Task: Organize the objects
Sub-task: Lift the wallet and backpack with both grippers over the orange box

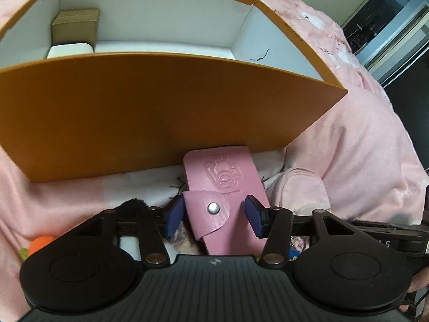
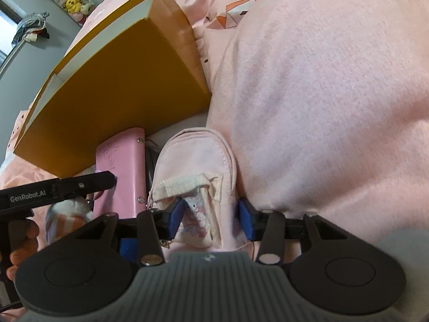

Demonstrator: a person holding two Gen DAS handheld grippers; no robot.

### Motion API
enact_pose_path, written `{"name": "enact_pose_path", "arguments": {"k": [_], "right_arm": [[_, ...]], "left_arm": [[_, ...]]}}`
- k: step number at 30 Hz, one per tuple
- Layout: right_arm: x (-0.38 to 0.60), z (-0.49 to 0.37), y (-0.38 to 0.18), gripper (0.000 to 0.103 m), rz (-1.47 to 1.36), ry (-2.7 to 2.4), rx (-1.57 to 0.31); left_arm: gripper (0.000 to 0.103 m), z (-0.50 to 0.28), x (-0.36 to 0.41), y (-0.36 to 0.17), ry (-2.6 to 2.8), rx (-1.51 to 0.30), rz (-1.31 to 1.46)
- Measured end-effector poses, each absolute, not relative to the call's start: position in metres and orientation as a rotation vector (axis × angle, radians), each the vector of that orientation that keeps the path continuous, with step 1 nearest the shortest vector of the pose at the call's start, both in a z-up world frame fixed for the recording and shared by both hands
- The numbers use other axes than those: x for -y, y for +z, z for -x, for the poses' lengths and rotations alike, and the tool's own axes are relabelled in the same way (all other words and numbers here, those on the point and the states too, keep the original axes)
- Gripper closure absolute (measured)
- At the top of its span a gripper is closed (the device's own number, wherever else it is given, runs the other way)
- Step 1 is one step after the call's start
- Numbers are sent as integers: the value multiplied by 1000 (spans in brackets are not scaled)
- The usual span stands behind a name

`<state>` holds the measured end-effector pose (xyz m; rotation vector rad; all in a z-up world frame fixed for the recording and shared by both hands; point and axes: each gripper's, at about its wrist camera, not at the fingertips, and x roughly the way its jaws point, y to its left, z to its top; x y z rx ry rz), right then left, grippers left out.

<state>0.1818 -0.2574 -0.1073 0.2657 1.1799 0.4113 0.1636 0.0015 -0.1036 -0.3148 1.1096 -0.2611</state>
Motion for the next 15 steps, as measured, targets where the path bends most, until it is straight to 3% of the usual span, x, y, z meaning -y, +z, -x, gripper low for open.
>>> {"name": "enact_pose_path", "arguments": {"k": [4,6,15], "right_arm": [[257,-179,-102,76,-255,398,-1165],[256,-173,-96,81,-233,396,-1149],[247,-150,-45,88,-33,353,-965]], "left_arm": [[49,-162,3,-103,-253,-1089,302],[63,-159,1,-100,-241,-1071,302],[65,-136,10,-69,-212,-930,178]]}}
